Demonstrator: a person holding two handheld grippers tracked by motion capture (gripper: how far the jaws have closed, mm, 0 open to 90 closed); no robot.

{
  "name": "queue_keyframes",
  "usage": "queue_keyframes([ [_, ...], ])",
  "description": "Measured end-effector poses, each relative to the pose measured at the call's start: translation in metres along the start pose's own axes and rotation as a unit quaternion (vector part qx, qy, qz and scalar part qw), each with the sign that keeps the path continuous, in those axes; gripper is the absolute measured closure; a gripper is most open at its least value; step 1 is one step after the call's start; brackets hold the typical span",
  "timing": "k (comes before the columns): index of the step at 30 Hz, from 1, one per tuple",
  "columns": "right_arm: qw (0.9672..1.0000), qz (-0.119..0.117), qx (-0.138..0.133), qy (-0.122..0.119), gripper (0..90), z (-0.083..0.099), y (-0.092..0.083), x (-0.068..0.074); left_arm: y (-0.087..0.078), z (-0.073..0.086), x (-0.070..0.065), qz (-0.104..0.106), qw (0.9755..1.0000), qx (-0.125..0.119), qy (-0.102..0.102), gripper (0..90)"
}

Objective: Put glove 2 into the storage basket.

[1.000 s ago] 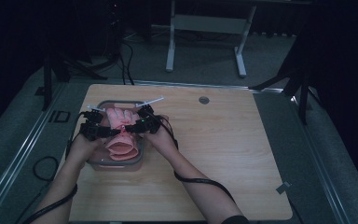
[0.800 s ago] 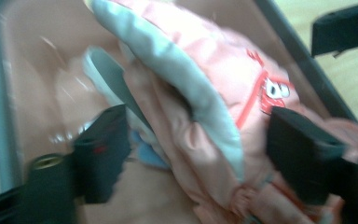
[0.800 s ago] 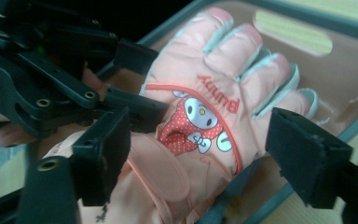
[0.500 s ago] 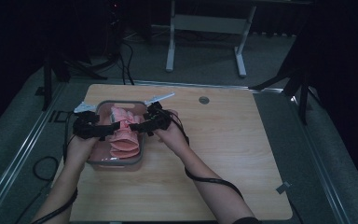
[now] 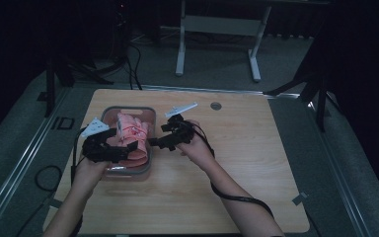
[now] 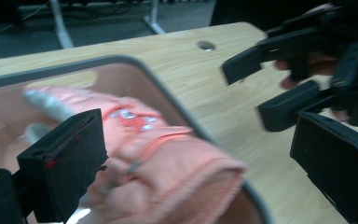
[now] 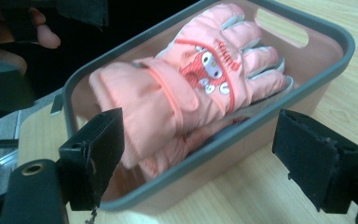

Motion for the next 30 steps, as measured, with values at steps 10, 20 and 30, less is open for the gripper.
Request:
queue_keyframes([
  [10, 0.9999, 0.003, -0.002, -0.01, 16.6, 0.017, -0.025, -0.003, 0.013, 0.002, -0.05, 0.06, 0.9968, 0.006, 0.053, 3.6],
  [20, 0.9998, 0.007, -0.001, -0.018, 16.5, 0.04, -0.048, -0.006, 0.028, 0.012, -0.095, 0.124, 0.9893, 0.02, 0.073, 3.6],
  [30, 0.9997, 0.016, -0.004, -0.02, 16.5, 0.067, -0.064, -0.015, 0.048, 0.032, -0.119, 0.164, 0.9824, 0.037, 0.08, 3.6],
])
Point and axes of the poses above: each handheld gripper's, and its own axes: y roughly forward along the jaws, z roughly out of its underside, x roughly to its left, the point moved 1 cm from there along y, roughly forward along the jaws, and after that the axes turned 11 degrees about -x, right-handed, at the moved point
